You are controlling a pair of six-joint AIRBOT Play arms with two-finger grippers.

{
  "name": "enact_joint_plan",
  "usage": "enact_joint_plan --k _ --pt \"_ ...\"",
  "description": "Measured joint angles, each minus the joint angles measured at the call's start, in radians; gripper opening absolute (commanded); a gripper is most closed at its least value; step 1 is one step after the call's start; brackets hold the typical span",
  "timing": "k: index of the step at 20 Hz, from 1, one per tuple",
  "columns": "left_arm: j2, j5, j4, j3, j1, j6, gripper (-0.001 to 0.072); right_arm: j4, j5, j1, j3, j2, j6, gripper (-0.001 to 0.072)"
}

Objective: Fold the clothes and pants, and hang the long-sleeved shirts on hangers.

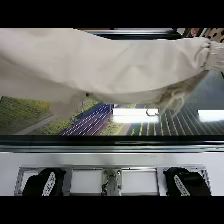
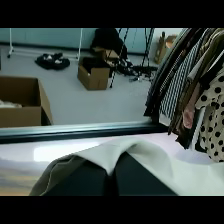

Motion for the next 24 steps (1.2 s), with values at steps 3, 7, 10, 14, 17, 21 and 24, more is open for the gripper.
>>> enact_joint_plan --k 3,7,10,14,17,21,24 --pt "-0.049 0.0 0.0 0.058 0.002 -0.017 0.0004 -0.006 0.069 0.0 0.005 0.025 0.116 0.0016" --pt "-0.251 -0.055 0.003 0.085 -0.019 -0.041 0.0004 -0.016 0.27 0.0 -0.004 -0.079 0.253 0.0016" --pt "-0.494 -0.099 0.015 0.091 -0.079 -0.047 0.0004 -0.023 0.35 0.002 -0.021 -0.246 0.271 0.0016" --pt "-0.818 -0.126 0.014 0.093 -0.154 -0.051 0.0004 -0.06 0.367 0.001 -0.03 -0.539 0.214 0.0016" --pt "-0.983 -0.099 0.007 0.095 -0.175 -0.051 0.0004 -0.087 0.317 -0.003 -0.031 -0.729 0.183 0.0017" --pt "-1.063 -0.056 0.003 0.106 -0.158 -0.051 0.0004 -0.102 0.198 -0.006 -0.031 -0.851 0.155 0.0018" --pt "-1.077 -0.095 0.002 0.144 -0.132 -0.05 0.0004 -0.109 0.14 -0.006 -0.029 -0.861 0.12 0.0018"
